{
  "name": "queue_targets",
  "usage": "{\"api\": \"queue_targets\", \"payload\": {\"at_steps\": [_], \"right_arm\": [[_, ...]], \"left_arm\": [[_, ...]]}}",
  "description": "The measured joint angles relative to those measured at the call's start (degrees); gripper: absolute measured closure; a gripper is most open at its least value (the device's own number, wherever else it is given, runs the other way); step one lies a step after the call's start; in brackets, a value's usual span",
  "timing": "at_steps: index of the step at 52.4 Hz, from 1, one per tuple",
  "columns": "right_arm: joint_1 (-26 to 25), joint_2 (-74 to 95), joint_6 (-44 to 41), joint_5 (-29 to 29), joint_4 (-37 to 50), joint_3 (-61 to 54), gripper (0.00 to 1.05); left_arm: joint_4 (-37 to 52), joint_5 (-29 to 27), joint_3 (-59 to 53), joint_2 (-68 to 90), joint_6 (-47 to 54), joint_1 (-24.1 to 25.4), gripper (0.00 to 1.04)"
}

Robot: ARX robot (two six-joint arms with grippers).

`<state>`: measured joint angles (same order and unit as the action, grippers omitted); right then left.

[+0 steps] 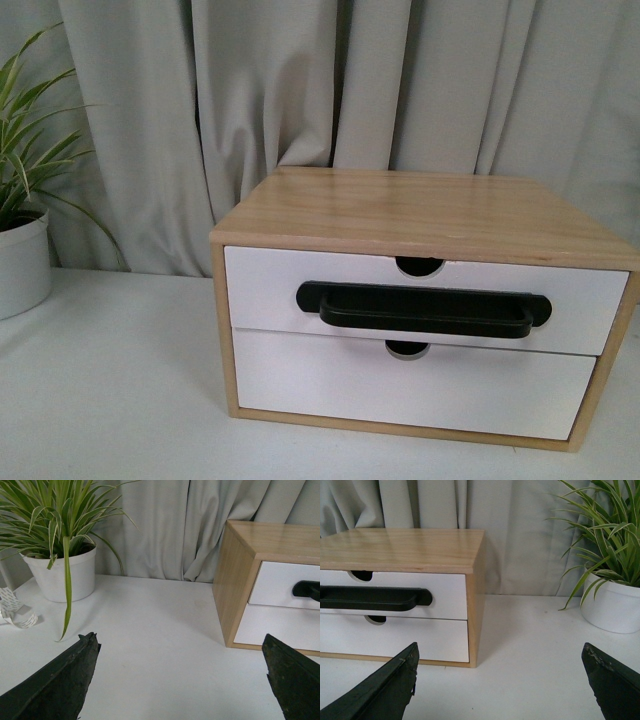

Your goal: Pull drawer

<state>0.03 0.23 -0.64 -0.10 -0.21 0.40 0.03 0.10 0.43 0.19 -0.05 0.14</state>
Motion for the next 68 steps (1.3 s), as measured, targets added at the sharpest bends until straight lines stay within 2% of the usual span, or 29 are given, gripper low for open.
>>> {"api": "queue_targets", "payload": {"at_steps": [68], "right_arm": [[0.00,0.00,0.00,0.02,0.00,0.00,0.09]], "left_arm": [[0.00,0.00,0.00,0.00,0.00,0.00,0.06]]}}
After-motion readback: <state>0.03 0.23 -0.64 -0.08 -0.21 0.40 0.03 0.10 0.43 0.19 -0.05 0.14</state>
